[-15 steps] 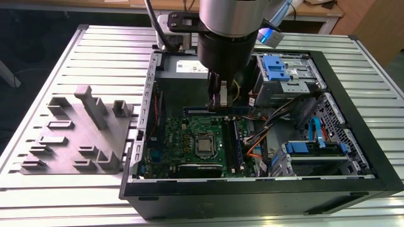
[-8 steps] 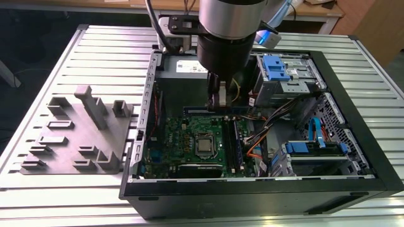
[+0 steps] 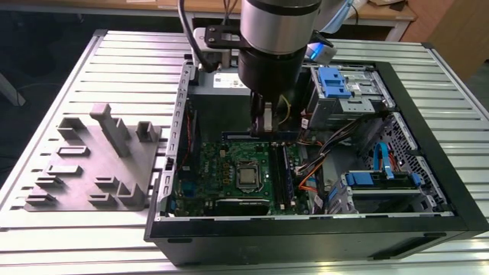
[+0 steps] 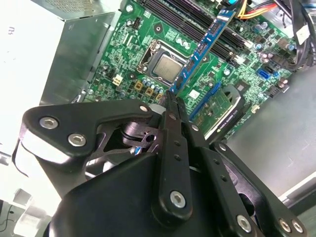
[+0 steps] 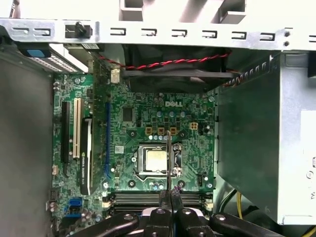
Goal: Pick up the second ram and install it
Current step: 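Pick up the second ram and move it above second insertion slot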
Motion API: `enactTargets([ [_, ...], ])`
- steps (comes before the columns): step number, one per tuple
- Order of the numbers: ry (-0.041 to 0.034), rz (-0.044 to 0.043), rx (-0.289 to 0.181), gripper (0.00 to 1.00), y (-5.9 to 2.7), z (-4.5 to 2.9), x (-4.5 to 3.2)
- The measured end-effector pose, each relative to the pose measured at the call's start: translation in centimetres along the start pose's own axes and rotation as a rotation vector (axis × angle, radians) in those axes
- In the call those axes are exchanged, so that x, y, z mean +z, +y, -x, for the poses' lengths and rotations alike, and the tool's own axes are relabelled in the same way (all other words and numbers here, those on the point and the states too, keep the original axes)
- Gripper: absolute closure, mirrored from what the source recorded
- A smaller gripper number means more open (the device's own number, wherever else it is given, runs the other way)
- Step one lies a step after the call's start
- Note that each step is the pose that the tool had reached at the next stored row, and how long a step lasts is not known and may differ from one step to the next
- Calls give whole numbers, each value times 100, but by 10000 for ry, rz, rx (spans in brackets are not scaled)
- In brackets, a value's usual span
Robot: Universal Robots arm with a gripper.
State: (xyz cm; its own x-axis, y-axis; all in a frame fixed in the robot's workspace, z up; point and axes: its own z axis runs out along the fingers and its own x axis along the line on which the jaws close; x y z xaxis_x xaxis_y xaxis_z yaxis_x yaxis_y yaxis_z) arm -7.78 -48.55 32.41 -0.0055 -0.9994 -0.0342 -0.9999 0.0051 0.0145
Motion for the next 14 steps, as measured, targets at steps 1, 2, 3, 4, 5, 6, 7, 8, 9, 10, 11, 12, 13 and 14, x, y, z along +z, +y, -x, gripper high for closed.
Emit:
enactTargets([
  [1, 1, 5, 0, 92, 0, 0, 17],
  [2, 0, 8, 1, 92, 0, -1, 35],
  [3, 1, 12, 2, 92, 0, -1, 51],
  [4, 0, 17, 2, 92, -1, -1, 65],
  [5, 1, 22, 2, 92, -1, -1, 78],
  [6, 1, 26, 1, 92, -1, -1, 89],
  [7, 1, 30, 1, 92, -1, -1, 100],
  [8, 1, 33, 1, 92, -2, -1, 110],
  [9, 1, 35, 2, 92, -1, -1, 119],
  [10, 1, 37, 2, 92, -2, -1, 127],
  [11, 1, 39, 1, 92, -2, -2, 137],
  [12, 0, 41, 2, 92, -2, -2, 148],
  [13, 0, 43, 2, 92, -2, -2, 159],
  [14, 0, 44, 2, 92, -2, -3, 167],
])
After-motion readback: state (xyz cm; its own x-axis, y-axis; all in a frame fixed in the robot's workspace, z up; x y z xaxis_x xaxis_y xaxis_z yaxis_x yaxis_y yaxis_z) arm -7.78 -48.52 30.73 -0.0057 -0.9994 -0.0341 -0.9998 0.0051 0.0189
